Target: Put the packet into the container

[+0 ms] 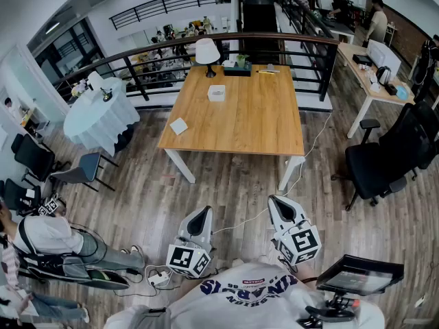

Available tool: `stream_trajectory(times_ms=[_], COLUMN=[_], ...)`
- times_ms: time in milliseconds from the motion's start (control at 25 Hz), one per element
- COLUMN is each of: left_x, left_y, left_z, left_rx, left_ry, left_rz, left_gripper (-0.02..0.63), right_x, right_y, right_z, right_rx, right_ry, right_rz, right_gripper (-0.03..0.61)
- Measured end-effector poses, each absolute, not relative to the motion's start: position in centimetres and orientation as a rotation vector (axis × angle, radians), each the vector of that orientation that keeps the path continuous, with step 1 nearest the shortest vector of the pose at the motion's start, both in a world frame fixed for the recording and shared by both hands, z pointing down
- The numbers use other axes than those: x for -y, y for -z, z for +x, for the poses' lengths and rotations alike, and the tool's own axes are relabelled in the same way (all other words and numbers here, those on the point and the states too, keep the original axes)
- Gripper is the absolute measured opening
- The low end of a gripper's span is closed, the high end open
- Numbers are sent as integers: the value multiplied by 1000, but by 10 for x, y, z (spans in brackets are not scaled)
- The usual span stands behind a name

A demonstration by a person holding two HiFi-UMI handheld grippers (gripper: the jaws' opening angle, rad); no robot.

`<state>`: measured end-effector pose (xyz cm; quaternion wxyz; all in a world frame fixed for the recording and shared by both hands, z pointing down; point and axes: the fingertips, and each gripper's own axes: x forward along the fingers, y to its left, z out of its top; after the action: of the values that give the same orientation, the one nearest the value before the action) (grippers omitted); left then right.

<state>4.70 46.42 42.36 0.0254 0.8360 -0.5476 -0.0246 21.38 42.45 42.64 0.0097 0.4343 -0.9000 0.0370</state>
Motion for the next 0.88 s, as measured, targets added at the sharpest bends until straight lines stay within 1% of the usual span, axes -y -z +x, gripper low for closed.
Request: stream_trajectory(times_ms=[280, 520, 680, 880], left_x=[-491, -501, -504, -501], left_y=[-412, -415, -427, -448], left_z=[25, 2, -14, -23], left_rx=[1741, 1738, 1745, 1701], left_ry=[151, 148, 162, 109], left_rz=[2560, 2555, 2559, 2563], left_gripper=[3, 3, 3, 3], right_x=[-445, -458, -463, -474], right_y=[-422, -427, -445, -471], right_z=[202, 179, 158, 131], right_rx=[2793, 2790, 2807, 2752], right_ry=[-107, -154, -208, -219], right_rz=[1357, 1335, 1261, 1194], right_gripper=[8, 8, 9, 9])
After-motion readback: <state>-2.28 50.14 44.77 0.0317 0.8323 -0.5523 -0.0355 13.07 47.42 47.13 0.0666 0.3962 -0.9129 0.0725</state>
